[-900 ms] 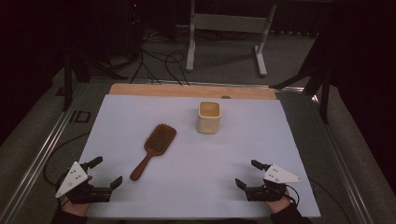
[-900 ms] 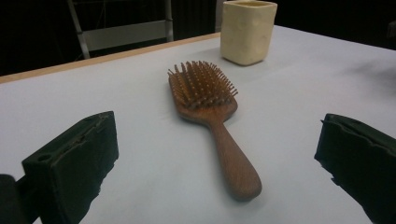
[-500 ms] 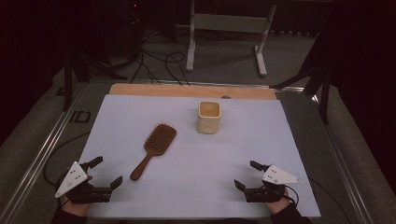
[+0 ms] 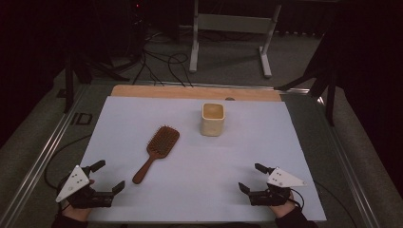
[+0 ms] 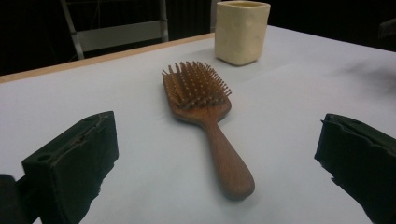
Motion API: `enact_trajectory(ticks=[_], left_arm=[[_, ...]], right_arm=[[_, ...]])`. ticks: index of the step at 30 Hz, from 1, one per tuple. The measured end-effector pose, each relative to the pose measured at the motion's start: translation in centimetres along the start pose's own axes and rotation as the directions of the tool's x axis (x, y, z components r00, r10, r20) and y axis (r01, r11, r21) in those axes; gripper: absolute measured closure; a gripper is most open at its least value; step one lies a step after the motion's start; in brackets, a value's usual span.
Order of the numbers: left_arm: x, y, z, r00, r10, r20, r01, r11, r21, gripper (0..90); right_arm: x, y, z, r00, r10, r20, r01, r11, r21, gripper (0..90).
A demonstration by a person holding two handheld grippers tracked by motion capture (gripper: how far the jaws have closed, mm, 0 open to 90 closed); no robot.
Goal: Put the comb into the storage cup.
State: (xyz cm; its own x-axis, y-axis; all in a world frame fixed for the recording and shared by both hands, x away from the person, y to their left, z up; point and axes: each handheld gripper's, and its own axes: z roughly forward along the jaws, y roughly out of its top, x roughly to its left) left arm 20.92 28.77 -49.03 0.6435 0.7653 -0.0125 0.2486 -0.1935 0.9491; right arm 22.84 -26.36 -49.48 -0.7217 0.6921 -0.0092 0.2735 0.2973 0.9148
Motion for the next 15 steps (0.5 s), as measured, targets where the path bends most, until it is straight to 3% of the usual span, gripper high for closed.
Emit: enact_trajectory(ticks=[15], left_arm=[[-0.26,0.7,-0.03,0.9998,-0.004,0.019,0.003,0.9998,0.02,0.0]], right_arm=[[0.33,0.21,-0.18,0.9999,-0.013,0.004,0.013,1.0,-0.011,9.4]])
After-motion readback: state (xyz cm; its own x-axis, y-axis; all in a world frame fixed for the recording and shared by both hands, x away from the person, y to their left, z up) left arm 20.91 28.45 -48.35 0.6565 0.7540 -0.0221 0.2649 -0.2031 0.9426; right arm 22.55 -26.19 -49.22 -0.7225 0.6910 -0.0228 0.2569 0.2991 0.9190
